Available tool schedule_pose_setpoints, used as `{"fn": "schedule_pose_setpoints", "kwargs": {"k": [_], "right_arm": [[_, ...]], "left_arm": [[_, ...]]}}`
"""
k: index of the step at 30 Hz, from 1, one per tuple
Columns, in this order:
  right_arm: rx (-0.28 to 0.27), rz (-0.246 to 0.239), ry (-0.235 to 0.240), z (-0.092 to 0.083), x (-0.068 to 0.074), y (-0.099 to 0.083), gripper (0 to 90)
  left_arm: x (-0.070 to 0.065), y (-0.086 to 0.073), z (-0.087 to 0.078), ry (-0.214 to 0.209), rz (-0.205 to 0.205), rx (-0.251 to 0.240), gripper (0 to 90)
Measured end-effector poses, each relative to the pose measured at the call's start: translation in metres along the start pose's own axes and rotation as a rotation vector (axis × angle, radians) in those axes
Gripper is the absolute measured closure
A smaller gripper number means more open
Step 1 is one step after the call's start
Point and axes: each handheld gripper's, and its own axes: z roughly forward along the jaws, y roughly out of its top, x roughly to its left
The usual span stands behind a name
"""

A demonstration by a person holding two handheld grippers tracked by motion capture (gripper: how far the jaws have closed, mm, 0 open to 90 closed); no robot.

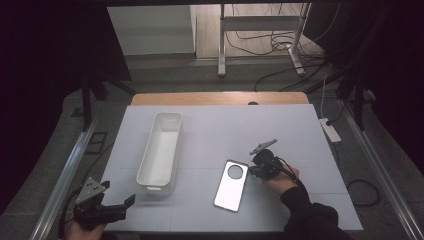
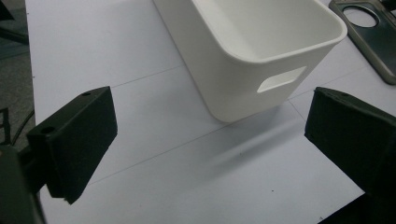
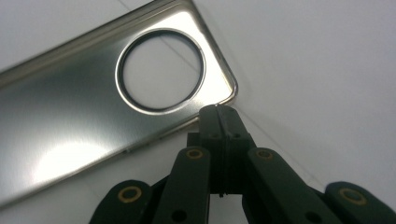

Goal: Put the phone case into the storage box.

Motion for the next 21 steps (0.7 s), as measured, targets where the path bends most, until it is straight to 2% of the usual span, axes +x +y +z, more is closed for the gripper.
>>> {"fn": "schedule_pose_setpoints", "kwargs": {"k": [6, 8, 12, 14, 15, 16, 18, 21], "right_arm": [[-0.004, -0.022, -0.004, 0.010, 0.006, 0.013, 89.8], [-0.005, -0.040, -0.019, 0.009, 0.008, 0.013, 89.9], [-0.030, -0.049, -0.014, 0.000, 0.012, 0.012, 89.9], [-0.046, -0.046, 0.015, -0.006, 0.018, 0.011, 89.9], [-0.053, -0.052, 0.044, -0.008, 0.026, 0.009, 89.8], [-0.053, -0.052, 0.044, -0.008, 0.026, 0.009, 89.9], [-0.041, -0.076, 0.080, -0.009, 0.037, 0.005, 89.9], [-0.029, -0.089, 0.097, -0.010, 0.042, 0.001, 89.8]], "left_arm": [[0.000, 0.000, 0.000, 0.001, -0.001, 0.001, 3.3], [0.000, -0.001, -0.001, 0.000, -0.003, 0.000, 3.3], [0.000, -0.001, -0.001, 0.000, -0.005, 0.000, 3.3], [0.000, -0.001, -0.001, 0.001, -0.003, 0.000, 3.3], [0.000, -0.001, -0.001, 0.001, -0.003, 0.000, 3.3], [0.000, -0.001, -0.001, 0.002, -0.002, -0.001, 3.3], [0.000, -0.001, -0.001, 0.002, -0.003, -0.002, 3.3], [0.000, -0.001, -0.001, 0.001, -0.004, -0.004, 3.3]]}}
